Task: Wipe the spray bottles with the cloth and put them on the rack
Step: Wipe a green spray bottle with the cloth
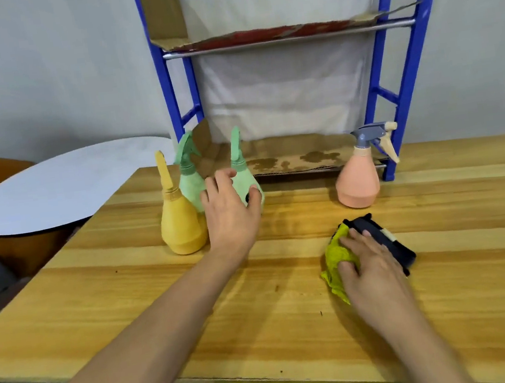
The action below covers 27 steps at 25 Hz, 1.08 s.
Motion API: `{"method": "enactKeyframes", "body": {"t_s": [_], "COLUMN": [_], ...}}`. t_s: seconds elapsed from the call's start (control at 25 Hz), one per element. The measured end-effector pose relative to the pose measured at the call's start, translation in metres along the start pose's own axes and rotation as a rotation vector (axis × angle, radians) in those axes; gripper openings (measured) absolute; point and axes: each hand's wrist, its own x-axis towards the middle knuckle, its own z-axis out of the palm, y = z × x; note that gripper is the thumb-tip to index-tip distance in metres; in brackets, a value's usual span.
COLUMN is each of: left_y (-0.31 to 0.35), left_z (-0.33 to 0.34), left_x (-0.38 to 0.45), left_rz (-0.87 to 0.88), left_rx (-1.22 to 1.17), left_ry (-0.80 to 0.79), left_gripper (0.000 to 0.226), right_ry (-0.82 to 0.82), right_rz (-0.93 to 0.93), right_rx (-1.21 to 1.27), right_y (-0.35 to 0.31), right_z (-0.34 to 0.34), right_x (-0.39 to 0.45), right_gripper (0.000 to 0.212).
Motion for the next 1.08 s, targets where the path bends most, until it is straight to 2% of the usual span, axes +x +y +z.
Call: {"method": "enactKeyframes", "body": {"t_s": [0.16,0.28,0.36,0.52,0.64,0.84,0.96,1.08], "left_y": [-0.01,-0.007,-0.005,-0.011,-0.014,-0.007,-0.003,-0.006], "left_z": [0.004,0.019,0.029,0.035,0.024,-0.011,-0.032,-0.047], "left_x": [0.023,0.039,0.046,0.048,0.035,-0.003,-0.032,-0.061], "left_rz": [-0.152,-0.234,-0.293,-0.284,-0.204,-0.113,-0.089,-0.04], "left_rx": [-0.083,-0.062,-0.038,-0.058,-0.122,-0.184,-0.255,-0.313], "left_ry": [-0.082,-0.112,-0.109,-0.081,-0.17,-0.36,-0.417,-0.458], "left_gripper": [0.058,0.068,0.073,0.061,0.054,0.056,0.054,0.053], "right_ry": [-0.283,-0.22,-0.14,-0.052,-0.03,0.022,0.038,0.121], "right_rz": [0.05,0.015,-0.009,0.042,0.043,0.033,0.035,-0.015], "right_rx": [0.146,-0.121,-0.169,-0.168,-0.193,-0.197,-0.182,-0.143], "right_y": [0.013,0.012,0.01,0.011,0.008,0.005,0.006,0.006], "right_z": [-0.031,-0.026,-0.014,-0.005,-0.003,-0.006,-0.004,-0.004], "right_x": [0.009,0.003,-0.004,-0.007,-0.009,-0.01,-0.013,-0.015], "right_gripper": [0.063,0.085,0.091,0.074,0.064,0.057,0.052,0.039]}}
